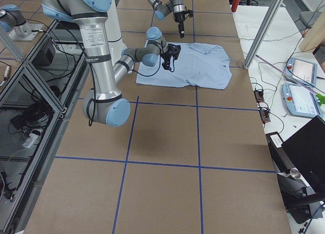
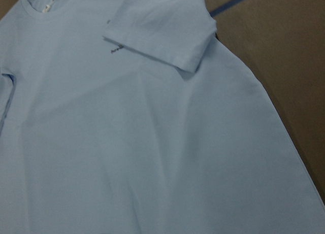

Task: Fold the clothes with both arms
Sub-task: 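Release the sleeve and move both grippers toward the shirt hem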

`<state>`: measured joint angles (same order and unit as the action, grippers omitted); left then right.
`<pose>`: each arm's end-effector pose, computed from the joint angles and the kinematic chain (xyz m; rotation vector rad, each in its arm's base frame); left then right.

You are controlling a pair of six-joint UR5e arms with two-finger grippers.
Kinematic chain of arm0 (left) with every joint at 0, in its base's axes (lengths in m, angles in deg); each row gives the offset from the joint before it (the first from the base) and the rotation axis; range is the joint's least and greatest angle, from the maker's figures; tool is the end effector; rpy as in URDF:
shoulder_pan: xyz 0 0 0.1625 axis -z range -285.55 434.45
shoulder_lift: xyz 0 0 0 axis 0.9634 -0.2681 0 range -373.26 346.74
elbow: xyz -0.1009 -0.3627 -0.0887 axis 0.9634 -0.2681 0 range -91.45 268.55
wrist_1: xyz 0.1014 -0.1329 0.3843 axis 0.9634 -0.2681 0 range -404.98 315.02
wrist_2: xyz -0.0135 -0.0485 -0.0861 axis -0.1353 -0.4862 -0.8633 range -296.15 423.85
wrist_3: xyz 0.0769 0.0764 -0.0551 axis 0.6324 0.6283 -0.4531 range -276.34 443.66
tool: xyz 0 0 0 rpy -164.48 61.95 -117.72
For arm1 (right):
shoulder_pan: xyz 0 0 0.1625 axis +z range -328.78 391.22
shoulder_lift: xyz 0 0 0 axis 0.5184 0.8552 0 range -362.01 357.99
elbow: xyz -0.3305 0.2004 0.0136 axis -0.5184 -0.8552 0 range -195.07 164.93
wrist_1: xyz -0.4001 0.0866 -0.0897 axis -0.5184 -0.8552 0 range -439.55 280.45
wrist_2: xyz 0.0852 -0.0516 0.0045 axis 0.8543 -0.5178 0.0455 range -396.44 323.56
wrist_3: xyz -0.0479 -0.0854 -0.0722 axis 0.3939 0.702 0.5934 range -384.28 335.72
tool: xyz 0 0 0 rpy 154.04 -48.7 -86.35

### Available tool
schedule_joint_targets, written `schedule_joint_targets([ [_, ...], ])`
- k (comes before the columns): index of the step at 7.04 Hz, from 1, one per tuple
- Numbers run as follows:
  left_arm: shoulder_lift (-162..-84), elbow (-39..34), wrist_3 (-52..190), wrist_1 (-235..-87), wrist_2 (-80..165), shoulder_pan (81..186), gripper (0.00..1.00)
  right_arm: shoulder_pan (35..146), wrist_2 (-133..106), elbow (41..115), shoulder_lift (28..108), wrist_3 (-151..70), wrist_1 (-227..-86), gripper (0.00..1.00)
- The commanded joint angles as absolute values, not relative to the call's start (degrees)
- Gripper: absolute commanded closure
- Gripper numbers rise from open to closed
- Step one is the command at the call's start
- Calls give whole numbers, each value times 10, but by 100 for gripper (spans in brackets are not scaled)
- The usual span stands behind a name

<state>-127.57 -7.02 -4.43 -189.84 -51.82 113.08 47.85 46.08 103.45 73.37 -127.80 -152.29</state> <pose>0.4355 -0.4513 0.2277 0.1623 1.4821 -0.1868 -0.4764 -0.2978 0.2380 0.1488 -1.0635 0.5442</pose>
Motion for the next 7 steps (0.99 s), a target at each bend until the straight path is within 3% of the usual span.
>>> schedule_joint_targets([
  [1,-1240,-107,-45,-1899,-509,1133,4,373,355,1049,746,-1401,-1630,4],
  [7,-1229,-114,-45,-1899,-484,1128,2,310,352,1053,766,-1463,-1710,26],
])
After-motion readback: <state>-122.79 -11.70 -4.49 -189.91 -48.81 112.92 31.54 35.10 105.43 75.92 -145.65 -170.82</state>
